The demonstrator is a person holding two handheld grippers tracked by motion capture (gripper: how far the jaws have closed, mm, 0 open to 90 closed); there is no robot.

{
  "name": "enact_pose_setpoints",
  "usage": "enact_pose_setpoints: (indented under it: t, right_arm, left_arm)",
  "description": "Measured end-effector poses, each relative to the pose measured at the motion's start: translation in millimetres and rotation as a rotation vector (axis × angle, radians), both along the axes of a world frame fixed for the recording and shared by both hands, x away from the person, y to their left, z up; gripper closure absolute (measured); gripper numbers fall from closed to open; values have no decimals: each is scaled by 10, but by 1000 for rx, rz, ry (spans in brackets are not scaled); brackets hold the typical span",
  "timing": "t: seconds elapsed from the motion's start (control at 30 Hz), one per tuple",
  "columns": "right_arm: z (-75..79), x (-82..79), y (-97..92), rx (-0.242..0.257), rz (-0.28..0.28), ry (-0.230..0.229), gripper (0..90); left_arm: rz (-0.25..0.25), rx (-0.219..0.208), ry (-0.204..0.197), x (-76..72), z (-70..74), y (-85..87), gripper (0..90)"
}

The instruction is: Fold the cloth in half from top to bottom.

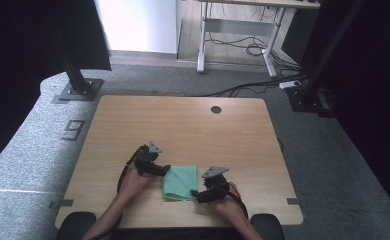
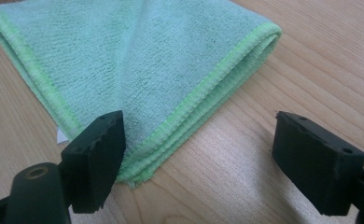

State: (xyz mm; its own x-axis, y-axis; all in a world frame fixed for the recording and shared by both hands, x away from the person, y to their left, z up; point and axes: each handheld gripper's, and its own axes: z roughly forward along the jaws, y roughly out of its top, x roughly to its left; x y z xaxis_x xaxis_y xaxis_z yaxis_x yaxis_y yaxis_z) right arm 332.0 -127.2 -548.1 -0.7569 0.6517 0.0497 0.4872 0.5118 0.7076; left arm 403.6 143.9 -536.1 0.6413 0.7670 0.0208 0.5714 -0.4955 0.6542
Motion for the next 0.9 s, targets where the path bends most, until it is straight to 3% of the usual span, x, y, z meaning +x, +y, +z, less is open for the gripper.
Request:
enact_pose_setpoints:
  t: [0.2, 0.4, 0.53, 0.63, 0.9]
  right_arm:
    - [-1, 3, 4, -5, -5, 0, 156]
    - [-4, 3, 9, -8, -15, -3, 142]
    - [-5, -2, 9, -8, -23, 0, 136]
    - [-7, -6, 11, -7, -30, -1, 134]
    - [-14, 35, 26, -1, -49, -8, 138]
  left_arm:
    - [-60, -8, 10, -276, 87, -15, 121]
    - [-106, -13, 42, -633, 25, -9, 122]
    - [-130, -2, 36, -813, 8, -6, 121]
    - [-112, -15, 32, -817, -27, 23, 113]
    - [-84, -26, 23, -662, -69, 62, 71]
